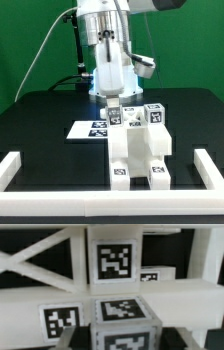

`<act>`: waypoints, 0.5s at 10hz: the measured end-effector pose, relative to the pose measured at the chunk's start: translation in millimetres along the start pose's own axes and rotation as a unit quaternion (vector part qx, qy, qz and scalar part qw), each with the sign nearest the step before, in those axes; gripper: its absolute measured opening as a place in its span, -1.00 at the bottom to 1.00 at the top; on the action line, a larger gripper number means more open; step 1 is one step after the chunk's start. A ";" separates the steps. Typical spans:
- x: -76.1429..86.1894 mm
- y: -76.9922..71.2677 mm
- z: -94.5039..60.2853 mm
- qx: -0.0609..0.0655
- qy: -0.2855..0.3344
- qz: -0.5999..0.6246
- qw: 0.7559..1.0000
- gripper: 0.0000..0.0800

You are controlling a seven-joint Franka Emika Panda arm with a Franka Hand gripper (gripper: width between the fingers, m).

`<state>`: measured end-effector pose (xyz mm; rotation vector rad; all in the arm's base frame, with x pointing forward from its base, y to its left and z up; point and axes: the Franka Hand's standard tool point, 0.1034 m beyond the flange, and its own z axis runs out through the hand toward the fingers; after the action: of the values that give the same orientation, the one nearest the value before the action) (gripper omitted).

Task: Assemble chair

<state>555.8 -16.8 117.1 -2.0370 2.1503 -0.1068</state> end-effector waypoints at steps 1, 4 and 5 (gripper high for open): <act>-1.1 0.1 0.3 -0.001 0.000 -0.005 1.000 -0.17; -4.9 0.7 1.3 -0.003 0.000 -0.111 0.994 0.54; -5.8 0.2 0.9 -0.004 -0.001 -0.189 0.982 0.54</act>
Offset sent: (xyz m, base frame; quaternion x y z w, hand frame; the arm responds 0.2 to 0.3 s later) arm -0.0023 0.0152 -0.0005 -0.0092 -0.0089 -0.2372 0.9714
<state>556.0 -11.0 116.7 -2.4218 1.7367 -0.1453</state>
